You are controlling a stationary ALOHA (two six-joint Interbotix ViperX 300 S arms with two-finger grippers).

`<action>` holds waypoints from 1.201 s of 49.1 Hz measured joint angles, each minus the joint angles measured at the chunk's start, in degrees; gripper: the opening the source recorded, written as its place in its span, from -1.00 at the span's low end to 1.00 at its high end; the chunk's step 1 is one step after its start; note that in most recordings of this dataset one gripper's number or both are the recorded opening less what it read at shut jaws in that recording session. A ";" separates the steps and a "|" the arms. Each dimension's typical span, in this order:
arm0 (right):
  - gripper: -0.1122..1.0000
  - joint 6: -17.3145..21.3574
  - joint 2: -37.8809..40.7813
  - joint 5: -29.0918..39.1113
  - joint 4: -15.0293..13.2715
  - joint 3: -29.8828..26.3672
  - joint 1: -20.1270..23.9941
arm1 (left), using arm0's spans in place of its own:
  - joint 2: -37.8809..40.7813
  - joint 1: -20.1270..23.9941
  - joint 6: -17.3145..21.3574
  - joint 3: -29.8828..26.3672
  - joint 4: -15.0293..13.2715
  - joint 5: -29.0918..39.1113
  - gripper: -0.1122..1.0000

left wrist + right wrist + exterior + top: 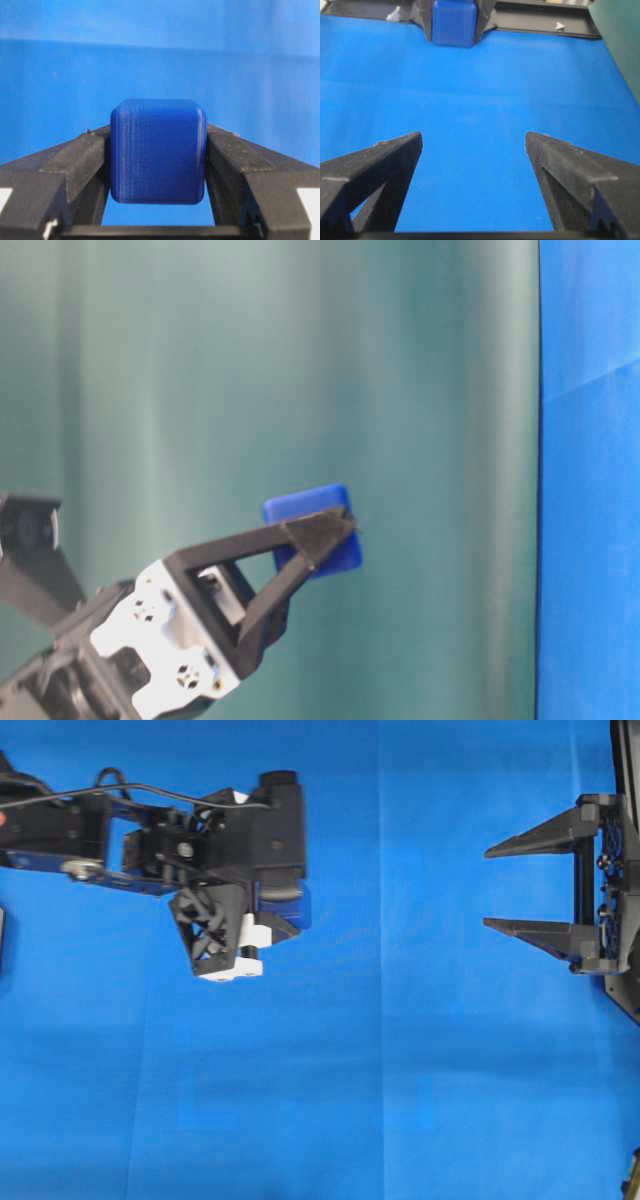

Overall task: Handover the blue block to the right arm after grasping it with the left arm, then place it in the designated position.
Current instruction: 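Lift the cube and rotate the left gripper to hold it upright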

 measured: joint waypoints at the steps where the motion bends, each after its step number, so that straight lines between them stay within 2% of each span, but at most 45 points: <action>1: 0.94 0.00 0.00 0.00 0.00 0.00 0.00 | -0.53 0.00 0.00 0.88 0.00 -1.49 0.04; 20: 0.94 0.00 0.00 -0.62 0.00 0.00 0.00 | -11.43 0.00 1.05 18.28 0.00 -33.31 0.03; 30: 0.94 0.00 0.00 -1.23 -0.09 0.00 0.00 | -14.41 0.00 1.41 24.96 0.00 -46.67 0.04; 37: 0.94 0.00 0.00 -1.32 -0.09 0.00 0.00 | -15.03 0.00 1.41 25.93 -0.09 -48.96 0.04; 49: 0.94 -0.62 0.09 -1.58 -0.79 0.00 0.00 | -15.03 0.00 1.41 25.93 -0.18 -49.13 0.04; 53: 0.94 -0.97 0.09 -1.58 -2.55 -0.09 0.00 | -15.03 0.00 1.41 25.93 -0.18 -49.39 0.04; 59: 0.94 -2.02 0.09 -1.32 -7.47 -0.97 0.00 | -15.21 0.00 1.23 26.02 -0.26 -49.75 0.03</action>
